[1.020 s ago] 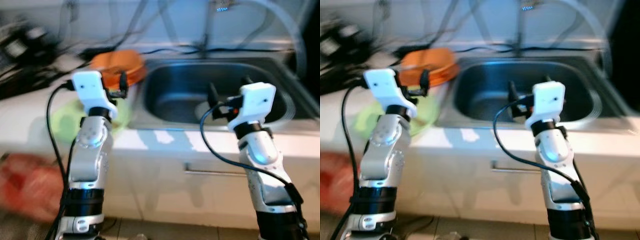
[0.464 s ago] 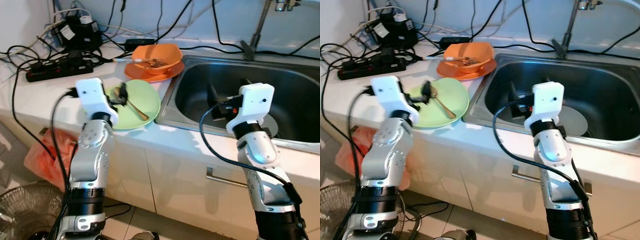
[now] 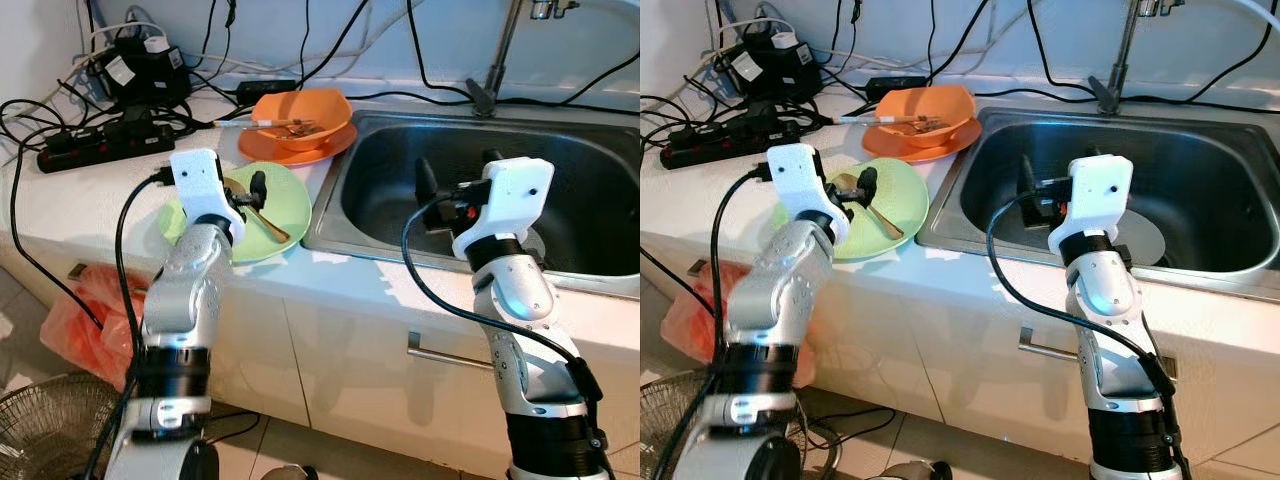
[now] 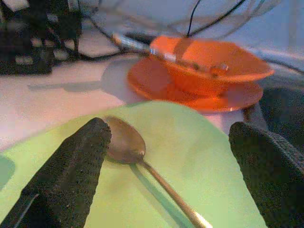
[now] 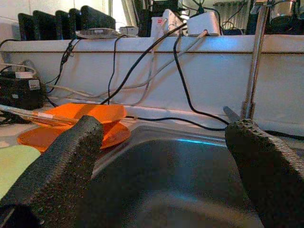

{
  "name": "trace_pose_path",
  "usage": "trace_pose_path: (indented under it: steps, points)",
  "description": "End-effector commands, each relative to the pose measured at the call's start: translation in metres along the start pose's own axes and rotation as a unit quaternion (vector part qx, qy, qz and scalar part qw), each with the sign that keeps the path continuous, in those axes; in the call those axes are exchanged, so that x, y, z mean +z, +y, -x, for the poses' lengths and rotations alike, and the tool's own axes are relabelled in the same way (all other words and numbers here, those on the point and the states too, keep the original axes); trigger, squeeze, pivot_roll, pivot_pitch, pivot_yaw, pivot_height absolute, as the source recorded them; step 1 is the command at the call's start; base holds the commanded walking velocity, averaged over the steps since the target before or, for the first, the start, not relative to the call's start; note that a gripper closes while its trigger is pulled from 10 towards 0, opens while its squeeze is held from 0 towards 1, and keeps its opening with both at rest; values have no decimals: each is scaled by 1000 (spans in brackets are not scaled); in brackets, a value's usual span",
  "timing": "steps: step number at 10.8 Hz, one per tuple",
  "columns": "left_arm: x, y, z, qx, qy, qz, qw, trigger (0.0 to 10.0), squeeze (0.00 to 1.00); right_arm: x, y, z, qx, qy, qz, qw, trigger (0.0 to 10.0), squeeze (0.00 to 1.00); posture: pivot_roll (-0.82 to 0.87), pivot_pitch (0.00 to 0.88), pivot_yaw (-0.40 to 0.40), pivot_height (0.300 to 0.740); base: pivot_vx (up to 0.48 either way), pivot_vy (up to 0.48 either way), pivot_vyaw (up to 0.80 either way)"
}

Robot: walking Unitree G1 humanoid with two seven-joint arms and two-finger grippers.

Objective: Kitchen organization

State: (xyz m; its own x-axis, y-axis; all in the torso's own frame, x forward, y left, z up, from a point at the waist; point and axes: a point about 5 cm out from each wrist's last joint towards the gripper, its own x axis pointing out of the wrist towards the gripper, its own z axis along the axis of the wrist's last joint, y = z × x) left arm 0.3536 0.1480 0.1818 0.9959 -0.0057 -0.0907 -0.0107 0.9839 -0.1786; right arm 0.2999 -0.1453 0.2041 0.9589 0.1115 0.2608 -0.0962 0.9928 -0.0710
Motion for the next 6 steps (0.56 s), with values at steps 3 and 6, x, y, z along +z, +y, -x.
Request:
trace_pose_path:
  steps: [3, 6]
  points:
    - [4, 8, -6, 24, 19, 45, 999, 10000, 0, 5, 9, 0, 54, 8, -14, 998, 10000, 0, 68, 26, 108, 740, 0, 0, 0]
    - [-3, 6, -12, 28, 53, 65, 996, 10000, 0, 24, 10, 1, 228, 30, 28, 973, 10000, 0, 53, 23, 113, 740, 0, 0, 0]
